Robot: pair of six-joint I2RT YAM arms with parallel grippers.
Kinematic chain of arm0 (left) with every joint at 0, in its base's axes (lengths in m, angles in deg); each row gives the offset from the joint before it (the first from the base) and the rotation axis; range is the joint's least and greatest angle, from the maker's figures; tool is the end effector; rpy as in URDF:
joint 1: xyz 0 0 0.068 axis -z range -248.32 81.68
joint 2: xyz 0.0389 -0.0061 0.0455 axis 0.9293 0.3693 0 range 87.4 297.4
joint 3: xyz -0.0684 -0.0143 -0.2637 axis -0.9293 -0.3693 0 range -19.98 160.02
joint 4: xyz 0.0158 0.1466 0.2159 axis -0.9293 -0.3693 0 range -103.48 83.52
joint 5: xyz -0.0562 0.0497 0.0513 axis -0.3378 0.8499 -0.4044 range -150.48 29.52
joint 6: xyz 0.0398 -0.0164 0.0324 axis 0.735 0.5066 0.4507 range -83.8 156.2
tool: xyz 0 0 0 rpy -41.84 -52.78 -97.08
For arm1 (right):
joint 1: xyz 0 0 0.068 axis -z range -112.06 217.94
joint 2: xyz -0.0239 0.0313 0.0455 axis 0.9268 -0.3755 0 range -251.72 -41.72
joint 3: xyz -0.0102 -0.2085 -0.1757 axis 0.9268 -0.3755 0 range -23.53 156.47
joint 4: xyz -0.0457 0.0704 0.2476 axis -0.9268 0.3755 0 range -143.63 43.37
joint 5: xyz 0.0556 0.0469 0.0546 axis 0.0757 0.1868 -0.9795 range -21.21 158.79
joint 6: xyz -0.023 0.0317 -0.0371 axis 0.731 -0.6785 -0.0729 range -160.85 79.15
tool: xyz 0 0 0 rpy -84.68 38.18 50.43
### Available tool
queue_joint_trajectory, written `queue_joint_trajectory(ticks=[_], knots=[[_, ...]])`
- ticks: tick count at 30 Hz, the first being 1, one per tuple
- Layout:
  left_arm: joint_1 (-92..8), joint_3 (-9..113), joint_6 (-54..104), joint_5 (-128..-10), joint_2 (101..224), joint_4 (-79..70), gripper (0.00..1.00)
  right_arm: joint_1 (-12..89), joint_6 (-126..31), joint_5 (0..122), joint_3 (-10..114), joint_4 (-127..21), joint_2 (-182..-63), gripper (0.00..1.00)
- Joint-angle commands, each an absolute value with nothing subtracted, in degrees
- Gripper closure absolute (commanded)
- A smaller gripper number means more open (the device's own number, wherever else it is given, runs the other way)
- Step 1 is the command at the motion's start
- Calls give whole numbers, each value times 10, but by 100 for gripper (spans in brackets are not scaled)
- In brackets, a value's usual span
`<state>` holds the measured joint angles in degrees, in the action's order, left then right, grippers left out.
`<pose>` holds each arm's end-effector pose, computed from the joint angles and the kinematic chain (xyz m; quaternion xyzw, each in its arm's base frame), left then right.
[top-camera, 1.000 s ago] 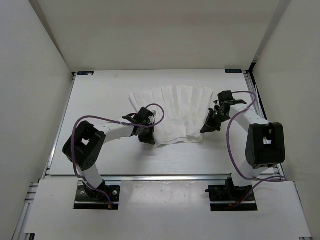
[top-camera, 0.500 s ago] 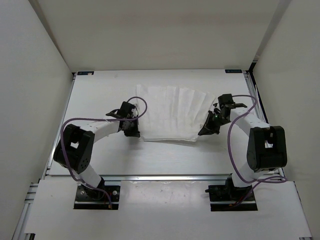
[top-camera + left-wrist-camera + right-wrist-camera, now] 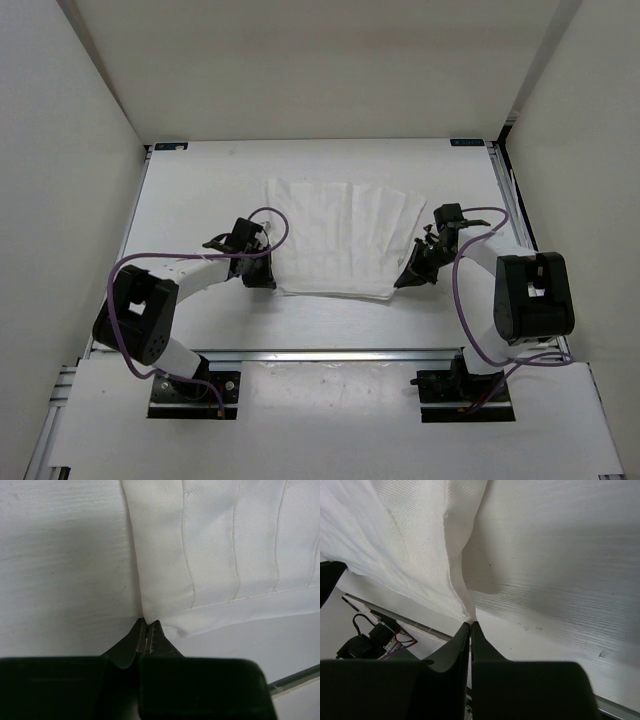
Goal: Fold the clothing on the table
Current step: Flatten the skirt out
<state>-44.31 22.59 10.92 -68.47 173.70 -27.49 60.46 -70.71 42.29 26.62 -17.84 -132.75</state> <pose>0.2428 -0.1136 0.1521 0.0046 0.9736 -0.1527 0.1698 0.2693 0.0514 0.1595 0.1616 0.9536 0.2519 0.0342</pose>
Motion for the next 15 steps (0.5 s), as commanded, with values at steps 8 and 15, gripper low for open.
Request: queue_joint_trajectory(ticks=[8,15], knots=[[-523,195,96,-748,1670,-306,44,614,-696,468,248,-151,-1303,100],[-560,169,55,-810,1671,-257,42,613,-685,459,245,-151,-1299,72]])
